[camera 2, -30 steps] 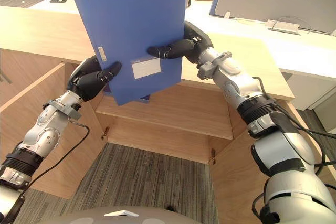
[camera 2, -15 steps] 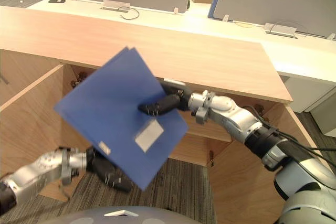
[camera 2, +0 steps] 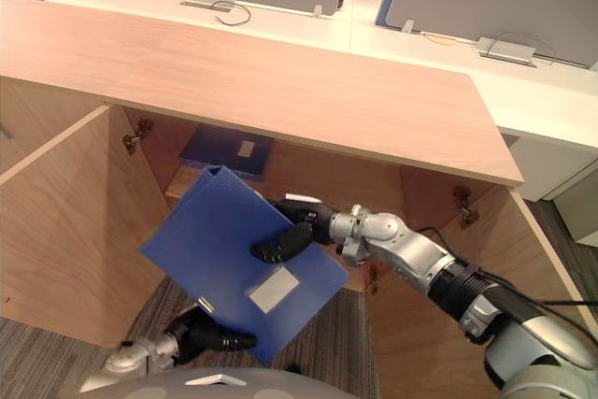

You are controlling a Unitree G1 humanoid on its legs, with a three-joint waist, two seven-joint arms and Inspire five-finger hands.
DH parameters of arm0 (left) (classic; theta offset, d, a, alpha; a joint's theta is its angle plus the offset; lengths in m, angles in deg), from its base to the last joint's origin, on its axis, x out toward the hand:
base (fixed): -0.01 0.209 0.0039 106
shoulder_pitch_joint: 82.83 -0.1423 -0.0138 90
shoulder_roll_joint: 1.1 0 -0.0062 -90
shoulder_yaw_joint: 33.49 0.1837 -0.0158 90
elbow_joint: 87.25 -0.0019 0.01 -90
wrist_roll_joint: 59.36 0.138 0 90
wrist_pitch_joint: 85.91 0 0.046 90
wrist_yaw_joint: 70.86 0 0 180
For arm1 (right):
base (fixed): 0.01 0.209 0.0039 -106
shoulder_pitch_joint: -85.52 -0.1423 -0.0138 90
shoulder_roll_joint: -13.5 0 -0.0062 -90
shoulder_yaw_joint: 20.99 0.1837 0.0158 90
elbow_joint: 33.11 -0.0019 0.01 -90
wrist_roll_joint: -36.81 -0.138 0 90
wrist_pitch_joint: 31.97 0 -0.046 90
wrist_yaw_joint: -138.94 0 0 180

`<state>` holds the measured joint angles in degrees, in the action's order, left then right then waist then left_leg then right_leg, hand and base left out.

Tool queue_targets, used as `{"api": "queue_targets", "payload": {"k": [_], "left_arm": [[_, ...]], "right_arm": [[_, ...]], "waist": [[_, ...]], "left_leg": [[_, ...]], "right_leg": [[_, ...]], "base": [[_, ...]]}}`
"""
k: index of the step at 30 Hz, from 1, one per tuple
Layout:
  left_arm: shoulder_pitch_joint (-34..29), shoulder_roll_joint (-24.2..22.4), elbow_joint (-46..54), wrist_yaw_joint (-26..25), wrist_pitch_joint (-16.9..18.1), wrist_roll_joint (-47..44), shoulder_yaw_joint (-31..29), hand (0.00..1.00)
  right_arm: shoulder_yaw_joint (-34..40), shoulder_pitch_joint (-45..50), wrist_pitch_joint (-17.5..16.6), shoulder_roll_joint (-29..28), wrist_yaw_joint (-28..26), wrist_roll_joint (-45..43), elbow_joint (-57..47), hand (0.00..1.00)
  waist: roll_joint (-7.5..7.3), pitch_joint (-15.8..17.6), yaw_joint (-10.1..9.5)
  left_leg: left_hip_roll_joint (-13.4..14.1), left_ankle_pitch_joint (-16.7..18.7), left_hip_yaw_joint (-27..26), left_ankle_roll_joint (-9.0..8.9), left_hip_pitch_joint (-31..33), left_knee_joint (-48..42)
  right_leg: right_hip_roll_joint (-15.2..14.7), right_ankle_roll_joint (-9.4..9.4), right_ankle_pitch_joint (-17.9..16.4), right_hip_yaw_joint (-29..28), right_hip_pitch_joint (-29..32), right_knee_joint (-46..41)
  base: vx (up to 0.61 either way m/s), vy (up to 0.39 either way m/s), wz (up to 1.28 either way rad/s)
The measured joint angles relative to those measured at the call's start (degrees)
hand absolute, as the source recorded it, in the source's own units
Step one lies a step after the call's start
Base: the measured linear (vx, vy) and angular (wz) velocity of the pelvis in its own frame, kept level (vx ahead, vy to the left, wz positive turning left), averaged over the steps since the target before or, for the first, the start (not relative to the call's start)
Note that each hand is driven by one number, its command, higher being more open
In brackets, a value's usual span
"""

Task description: Walk over to the cabinet, pick up the folder, carry it to the office cabinet, place the folder inside the office cabinet, then close the office cabinet door

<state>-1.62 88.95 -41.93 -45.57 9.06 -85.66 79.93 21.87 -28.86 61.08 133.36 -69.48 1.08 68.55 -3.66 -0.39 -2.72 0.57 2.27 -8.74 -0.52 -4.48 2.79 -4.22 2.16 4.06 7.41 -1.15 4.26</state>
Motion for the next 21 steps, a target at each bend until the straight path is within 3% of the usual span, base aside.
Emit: {"api": "queue_targets", "payload": {"k": [4,6,9,13,18,21], "left_arm": [[1.2,-4.5,-8.6,-3.2,0.2,5.6,-8.8,1.00],[2.3,-7.3,-12.8,-6.1,0.2,6.5,-15.3,1.00],[2.8,-8.0,-15.4,-10.2,0.0,6.4,-20.4,1.00],[2.3,-7.7,-17.8,-14.3,-0.4,6.2,-26.5,1.00],[0.9,-7.3,-18.4,-17.7,-1.3,6.2,-29.8,1.00],[0.9,-7.5,-18.4,-18.4,-1.3,6.2,-30.2,1.00]], "right_arm": [[5.3,3.6,0.1,-10.1,0.1,4.4,14.0,0.00],[11.5,4.0,-0.1,-16.7,2.3,7.3,24.0,0.00],[19.3,4.1,-0.1,-24.6,7.2,10.3,36.5,0.00],[29.3,4.0,0.0,-30.1,13.7,10.2,48.5,0.00],[39.6,3.9,-0.2,-33.7,22.5,-4.3,53.9,0.00],[45.6,3.4,-2.9,-36.6,24.2,-15.6,53.9,0.00]], "waist": [[1.37,0.9,0.10],[2.28,1.5,0.11],[2.44,1.7,-0.08],[2.94,2.0,-0.27],[3.42,2.5,-0.26],[3.48,2.6,-0.28]], "left_leg": [[-0.2,0.1,0.7,-0.13,0.0,-0.9],[-0.2,0.1,0.8,-0.02,-0.2,-0.9],[0.0,-0.3,1.3,-0.09,-0.2,-0.6],[0.0,-0.8,2.2,-0.15,-0.1,-0.4],[-0.4,-1.0,3.7,-0.03,-0.2,-0.4],[-0.5,-1.4,4.4,0.02,-0.2,0.0]], "right_leg": [[-0.4,0.56,-1.1,0.2,0.0,-1.9],[-0.5,0.53,-1.6,0.3,0.0,-2.4],[-0.3,0.39,-1.7,0.9,0.0,-2.6],[-0.4,0.36,-1.7,1.8,-0.1,-2.5],[-0.8,0.40,-1.7,3.4,-1.0,-2.2],[-0.9,0.43,-1.7,3.9,-1.2,-2.0]], "base": [[-0.06,-0.005,0.07],[-0.09,0.000,0.02],[-0.04,-0.026,0.08],[0.01,-0.019,0.11],[0.00,0.005,0.15],[-0.03,-0.003,0.13]]}}
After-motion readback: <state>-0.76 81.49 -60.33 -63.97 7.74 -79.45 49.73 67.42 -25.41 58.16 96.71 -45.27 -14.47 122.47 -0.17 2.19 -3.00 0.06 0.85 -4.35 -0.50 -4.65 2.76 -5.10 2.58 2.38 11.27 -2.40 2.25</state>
